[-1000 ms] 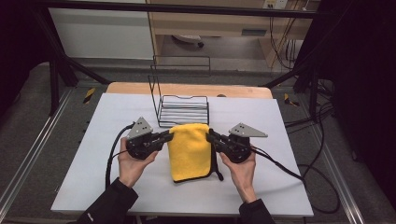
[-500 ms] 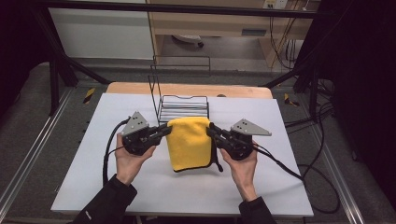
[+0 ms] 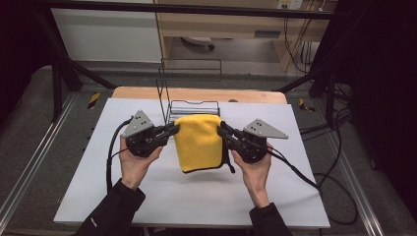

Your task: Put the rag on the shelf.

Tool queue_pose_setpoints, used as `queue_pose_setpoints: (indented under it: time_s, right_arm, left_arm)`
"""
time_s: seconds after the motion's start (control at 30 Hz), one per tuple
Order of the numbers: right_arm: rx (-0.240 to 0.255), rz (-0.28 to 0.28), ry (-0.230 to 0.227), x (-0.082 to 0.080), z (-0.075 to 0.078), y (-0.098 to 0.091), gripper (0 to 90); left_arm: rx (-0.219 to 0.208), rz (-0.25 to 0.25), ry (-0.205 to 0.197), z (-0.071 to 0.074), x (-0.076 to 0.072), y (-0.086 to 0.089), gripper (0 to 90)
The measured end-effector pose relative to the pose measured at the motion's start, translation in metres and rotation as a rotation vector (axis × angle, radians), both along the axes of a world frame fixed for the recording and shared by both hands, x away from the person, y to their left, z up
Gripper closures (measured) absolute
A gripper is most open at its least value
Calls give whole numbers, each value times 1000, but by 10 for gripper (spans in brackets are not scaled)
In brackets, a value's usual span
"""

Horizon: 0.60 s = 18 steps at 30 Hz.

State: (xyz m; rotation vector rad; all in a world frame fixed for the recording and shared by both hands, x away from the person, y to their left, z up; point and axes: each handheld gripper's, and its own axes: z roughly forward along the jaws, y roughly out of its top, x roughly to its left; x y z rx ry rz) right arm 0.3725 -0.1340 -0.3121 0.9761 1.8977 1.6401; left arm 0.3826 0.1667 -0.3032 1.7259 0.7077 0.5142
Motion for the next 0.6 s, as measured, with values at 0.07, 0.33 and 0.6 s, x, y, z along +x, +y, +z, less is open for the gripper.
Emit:
queue_pose_setpoints:
  time_s: [0.07, 0.33, 0.6]
  right_arm:
    - [3, -3, -4, 1, 2, 1, 794]
    - [16, -15, -37, 5, 11, 1, 794]
    - [28, -33, -72, 10, 23, 5, 795]
  left_arm:
    - [-9, 5, -3, 2, 2, 0, 836]
    - [-34, 24, -33, 10, 8, -1, 837]
    - [-50, 49, -74, 22, 13, -1, 837]
